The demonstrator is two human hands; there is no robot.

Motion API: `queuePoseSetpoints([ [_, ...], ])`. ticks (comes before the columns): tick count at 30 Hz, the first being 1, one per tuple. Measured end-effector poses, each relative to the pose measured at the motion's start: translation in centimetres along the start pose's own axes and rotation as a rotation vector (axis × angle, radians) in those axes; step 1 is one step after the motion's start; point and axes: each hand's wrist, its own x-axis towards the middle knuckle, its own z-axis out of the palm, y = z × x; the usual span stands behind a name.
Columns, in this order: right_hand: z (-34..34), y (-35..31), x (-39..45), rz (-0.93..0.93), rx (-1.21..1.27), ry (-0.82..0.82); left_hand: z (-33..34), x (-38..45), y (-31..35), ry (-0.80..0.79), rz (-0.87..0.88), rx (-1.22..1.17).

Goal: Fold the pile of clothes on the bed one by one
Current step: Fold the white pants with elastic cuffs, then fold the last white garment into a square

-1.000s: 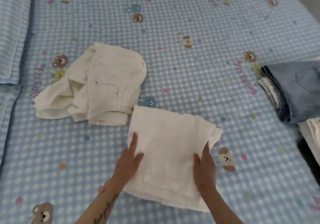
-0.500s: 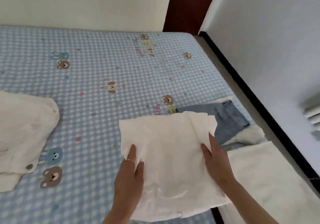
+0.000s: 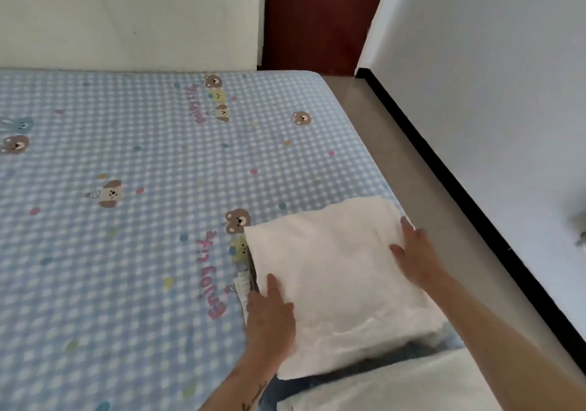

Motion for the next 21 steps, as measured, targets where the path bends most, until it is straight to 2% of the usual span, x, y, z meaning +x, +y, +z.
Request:
queuePoseSetpoints([
  [1,1.3,0.1,0.1,-0.012,-0.128,0.077,0.7,0.2,0.1,0.04,0.013,0.174],
  [3,3.6,-0.3,-0.3,-0.195,-0.263,0.214,1.7,0.5,0.4,0.192,0.199,0.357],
  [5,5.6,-0.4,-0.4,-0.353,-0.377,0.198,3.1,1.6,0.2,0.257,0.431,0.44],
  [6,6.4,0.1,-0.3,-0.359,-0.43,0.147,3.7,2.1,-0.1,0.219,0.464,0.486],
  [8,8.1,2.1,0.2,-0.292,-0.437,0.082,4.8,2.8,-1.2,0.143,0.451,0.522],
  [14,11.3,3.9,-0.1,-0.212,-0.327,0.07,7.7,3.8,-3.5,0.06,0.426,0.523],
  [17,10.8,3.2,0.1,-0.163,-0.368,0.026,7.4,3.9,-3.4,-0.013,0.426,0.525],
  [21,8.3,-0.8,-2.2,-0.059,-0.385,-0.092,4.1,-0.1,-5.7,-0.044,0.448,0.529],
])
